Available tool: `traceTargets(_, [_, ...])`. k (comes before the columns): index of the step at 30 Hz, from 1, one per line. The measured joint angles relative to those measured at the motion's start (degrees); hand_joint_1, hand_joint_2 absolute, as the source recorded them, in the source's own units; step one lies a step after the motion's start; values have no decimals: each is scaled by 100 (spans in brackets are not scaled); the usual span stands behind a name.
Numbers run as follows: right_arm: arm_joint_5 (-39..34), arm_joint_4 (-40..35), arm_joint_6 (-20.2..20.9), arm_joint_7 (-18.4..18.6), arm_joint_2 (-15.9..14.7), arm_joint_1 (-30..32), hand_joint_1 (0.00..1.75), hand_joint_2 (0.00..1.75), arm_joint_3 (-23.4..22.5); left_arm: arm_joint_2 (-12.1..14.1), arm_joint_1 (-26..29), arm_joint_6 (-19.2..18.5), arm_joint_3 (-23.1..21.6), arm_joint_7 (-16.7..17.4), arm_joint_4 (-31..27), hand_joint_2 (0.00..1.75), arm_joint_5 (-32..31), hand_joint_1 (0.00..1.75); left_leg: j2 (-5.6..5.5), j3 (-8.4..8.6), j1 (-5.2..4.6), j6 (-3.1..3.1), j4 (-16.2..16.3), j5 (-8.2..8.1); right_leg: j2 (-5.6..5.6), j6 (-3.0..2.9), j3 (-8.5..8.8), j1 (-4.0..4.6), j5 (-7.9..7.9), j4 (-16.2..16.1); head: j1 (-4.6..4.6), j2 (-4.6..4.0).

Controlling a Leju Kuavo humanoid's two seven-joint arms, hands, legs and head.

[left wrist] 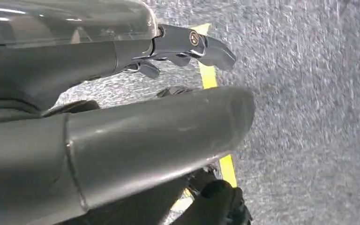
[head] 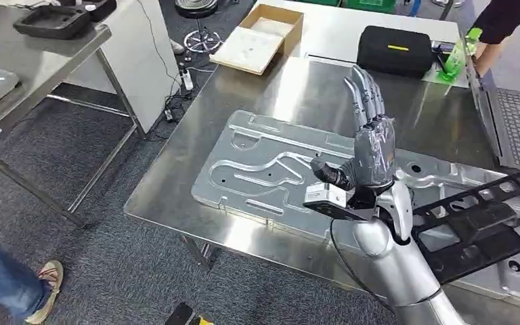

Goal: Take the parts from the cabinet and place them on the table.

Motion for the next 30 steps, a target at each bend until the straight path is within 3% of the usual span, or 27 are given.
traceTargets(1, [2, -11, 0, 0, -2, -7, 0, 0, 0, 2, -10, 0, 0, 0, 0, 0, 0, 0, 259, 173, -33, 26, -387, -3, -51, 24, 22, 12, -17, 1, 0, 0])
traceTargets(2, [2, -17, 0, 0, -4, -20, 0, 0, -2, 2, -23, 0, 0, -2, 0, 0, 0, 0, 335, 213, -103, 78, -434, -22, -97, 52, 19, 59, -30, 12, 2, 0])
traceTargets(5, [9, -22, 0, 2, -4, -29, 0, 0, -2, 7, -10, 0, 0, -2, 0, 0, 0, 0, 101, 178, -112, 151, -430, -3, -264, 122, 75, 60, -30, -32, 2, 0])
traceTargets(6, [11, -31, 0, 2, -4, -39, 0, 0, -2, 7, -10, 0, 0, -2, 0, 0, 0, 0, 30, 231, -70, 208, -502, 38, -280, 171, 88, 55, -65, -24, 2, 0])
traceTargets(7, [13, -37, 0, 9, -9, -50, 0, 0, -4, 7, -5, 0, 0, -4, 0, 0, 0, 0, -27, 242, -54, 237, -536, 62, 39, 213, 68, 7, -152, 80, 7, 0])
traceTargets(8, [15, -50, 0, 9, -11, -57, 0, 0, -15, 7, -12, 0, 0, -4, 0, 0, 0, 0, -64, 237, -41, 267, -538, 74, 270, 212, -58, -2, -341, 348, 2, 0])
traceTargets(9, [17, -52, 0, 9, -11, -53, 0, 0, -17, 7, -33, 2, 0, -2, 0, 0, 0, 0, -124, 233, -41, 288, -537, 75, 381, 220, -273, 0, -578, 795, 7, 0])
traceTargets(10, [17, -52, 0, 9, -24, -32, 0, 0, -20, 7, -39, 2, 0, -2, 0, 0, 0, 0, -187, 232, -45, 301, -536, 75, 416, 229, -505, 0, -772, 1270, 4, 0])
traceTargets(11, [15, -50, 0, 9, -35, -15, 0, 0, -22, 7, -35, 2, 0, -2, 0, 0, 0, 0, -266, 230, -51, 301, -527, 75, 427, 233, -701, 2, -867, 1638, 7, 0])
traceTargets(12, [15, -50, 0, 11, -39, -5, 0, 0, -22, 7, -22, 2, 0, -2, 0, 0, 0, 0, -350, 230, -52, 300, -512, 74, 428, 228, -783, 1, -809, 1744, 7, 0])
traceTargets(13, [15, -50, 0, 11, -42, -7, 0, 0, -22, 9, -15, 2, 0, -2, 0, 0, 0, 0, -422, 231, -51, 298, -499, 71, 429, 223, -731, -1, -627, 1582, 4, 0])
traceTargets(15, [15, -52, 0, 11, -46, -19, 0, 0, -22, 7, -21, 2, 0, -2, 0, 0, 0, 0, -581, 233, -46, 272, -457, 51, 518, 197, -342, -12, -74, 684, 6, 0])
traceTargets(16, [15, -52, 0, 11, -57, -26, 0, 0, -24, 2, -18, 2, 0, -2, 0, 0, 0, 0, -650, 219, -38, 247, -434, 34, 758, 173, -139, -38, 102, 180, 7, 0])
traceTargets(17, [15, -55, 0, 11, -66, -24, 0, 0, -26, 0, -29, 2, 0, -2, 0, 0, 0, 0, -700, 176, -75, 215, -395, 19, 915, 164, -82, -50, 14, 62, 4, 0])
traceTargets(19, [15, -57, 0, 11, -64, -26, 0, 0, -24, 2, -26, 2, 0, -2, 0, 0, 0, 0, -804, 140, -39, 160, -412, 46, 819, 163, -96, -22, 24, 71, 4, 0])
traceTargets(20, [15, -57, 2, 11, -63, -32, 0, 0, -22, 2, -19, 2, 0, -2, 0, 0, 2, 0, -872, 138, -24, 122, -430, 63, 766, 137, -91, -9, 21, 71, 4, 0])
traceTargets(21, [17, -57, 2, 11, -66, -41, 0, 0, -22, 4, -10, 2, 0, -2, 0, 0, 0, 0, -936, 114, -48, 78, -435, 63, 694, 90, -69, -63, 45, 22, 4, 0])
traceTargets(22, [15, -57, 2, 11, -66, -54, 0, 0, -22, 18, 8, 2, 2, -4, 0, 0, 2, 0, -757, 103, -45, 68, -351, 2, 603, 60, -41, -69, 61, -10, 9, 0])
traceTargets(23, [15, -61, 2, 11, -61, -53, 0, 0, -22, 17, 0, 0, 0, -2, 0, 0, 0, 0, -480, -2, -69, 42, -118, -162, 553, 8, -24, -67, 54, -24, -35, 0])
traceTargets(24, [15, -66, 2, 11, -63, -54, 0, 0, -22, 17, -14, 0, 0, -2, 0, 0, 0, 0, -319, -203, -50, 13, 295, -385, 474, -5, -21, -51, 45, -23, -35, 0])
traceTargets(26, [15, -61, 9, 11, -63, -46, 0, 0, -22, 17, -23, 4, 0, -2, 0, 0, 0, 0, -209, -625, -8, -27, 1136, -718, 314, -29, -19, -29, 28, -17, -35, 0])
traceTargets(27, [15, -61, 9, 11, -63, -48, 0, 0, -22, 20, -16, 17, 0, 2, 0, 0, 0, 0, -196, -722, 2, -43, 1317, -724, 246, -27, -15, -27, 20, -16, -35, 0])
traceTargets(28, [13, -59, 24, 11, -63, -49, 0, 0, -22, 31, -4, 28, 0, 9, 0, 0, 11, 0, -177, -676, 9, -52, 1202, -586, 165, -22, -5, -28, 9, -14, -35, 0])
traceTargets(29, [-17, -55, 78, -2, -57, -56, 0, 0, -20, 48, 3, 44, 2, 13, 0, 0, 46, 0, -147, -508, 11, -53, 855, -364, 95, -14, 9, -29, -9, -8, -35, 0])
traceTargets(30, [-63, -50, 120, -17, -37, -71, 0, 0, -7, 66, 11, 72, 9, 11, 0, 0, 70, 0, -84, -220, 11, -41, 323, -93, 29, 1, 37, -29, -31, -3, -35, 0])
